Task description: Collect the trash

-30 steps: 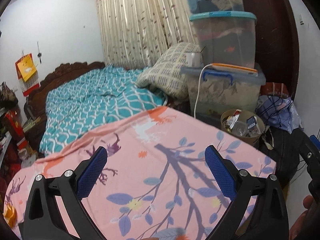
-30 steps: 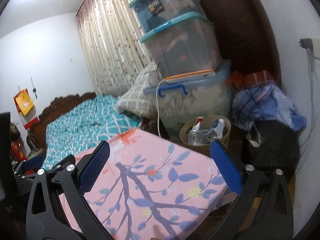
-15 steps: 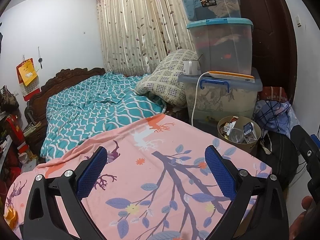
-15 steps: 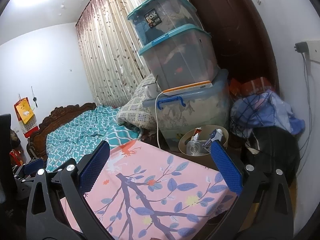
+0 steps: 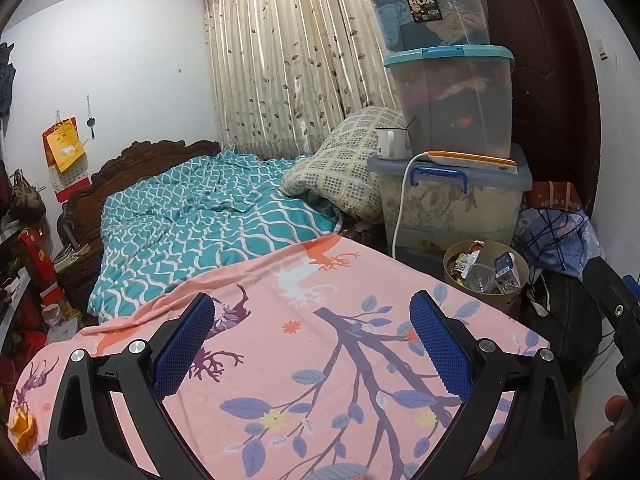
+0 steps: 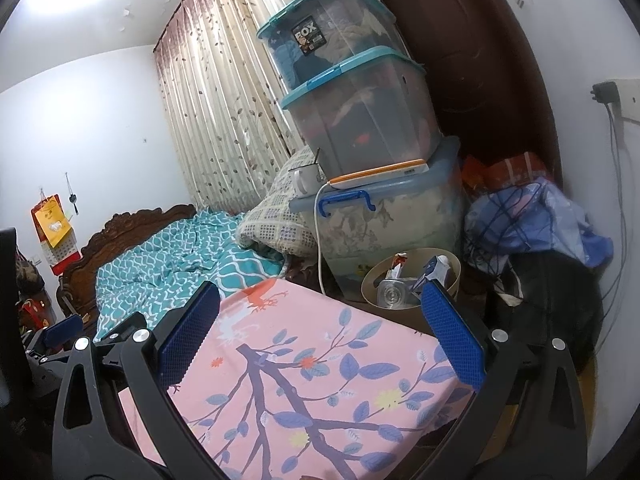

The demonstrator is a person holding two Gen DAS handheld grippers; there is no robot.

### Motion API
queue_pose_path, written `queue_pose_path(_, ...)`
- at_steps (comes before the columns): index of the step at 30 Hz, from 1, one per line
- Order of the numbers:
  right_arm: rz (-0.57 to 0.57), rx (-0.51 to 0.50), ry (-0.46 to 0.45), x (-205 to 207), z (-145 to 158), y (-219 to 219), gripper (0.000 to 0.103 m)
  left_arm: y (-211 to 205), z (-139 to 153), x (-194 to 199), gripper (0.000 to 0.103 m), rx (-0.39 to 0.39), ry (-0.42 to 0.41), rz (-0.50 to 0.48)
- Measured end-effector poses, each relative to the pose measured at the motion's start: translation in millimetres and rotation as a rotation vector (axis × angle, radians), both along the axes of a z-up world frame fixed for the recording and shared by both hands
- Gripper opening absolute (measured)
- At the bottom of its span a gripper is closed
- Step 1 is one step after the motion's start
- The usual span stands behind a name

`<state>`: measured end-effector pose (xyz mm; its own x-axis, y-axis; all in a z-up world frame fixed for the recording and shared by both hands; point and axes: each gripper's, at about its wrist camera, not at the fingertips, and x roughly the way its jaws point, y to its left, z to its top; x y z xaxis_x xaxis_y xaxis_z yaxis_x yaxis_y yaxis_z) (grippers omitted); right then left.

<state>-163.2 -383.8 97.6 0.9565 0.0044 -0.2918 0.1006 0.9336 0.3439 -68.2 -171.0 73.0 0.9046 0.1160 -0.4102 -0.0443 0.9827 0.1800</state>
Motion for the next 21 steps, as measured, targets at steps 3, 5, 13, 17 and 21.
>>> queue_pose_path(3,0.002,0.003,0.005,0,-1,0,0.100,1,-1,0,0.094,0.003,0.002,0.002)
queue_pose_path(5,0.003,0.007,0.010,1,-2,-1,0.100,0,-2,1,0.094,0.005,0.006,0.000)
queue_pose_path(13,0.008,0.009,0.016,1,-3,0,0.100,0,-6,2,0.094,0.007,0.013,0.002)
queue_pose_path(17,0.008,0.011,0.019,2,-5,0,0.100,1,-8,2,0.094,0.009,0.016,0.002)
queue_pose_path(21,0.009,0.010,0.019,2,-4,0,0.100,1,-11,1,0.094,0.010,0.019,0.001)
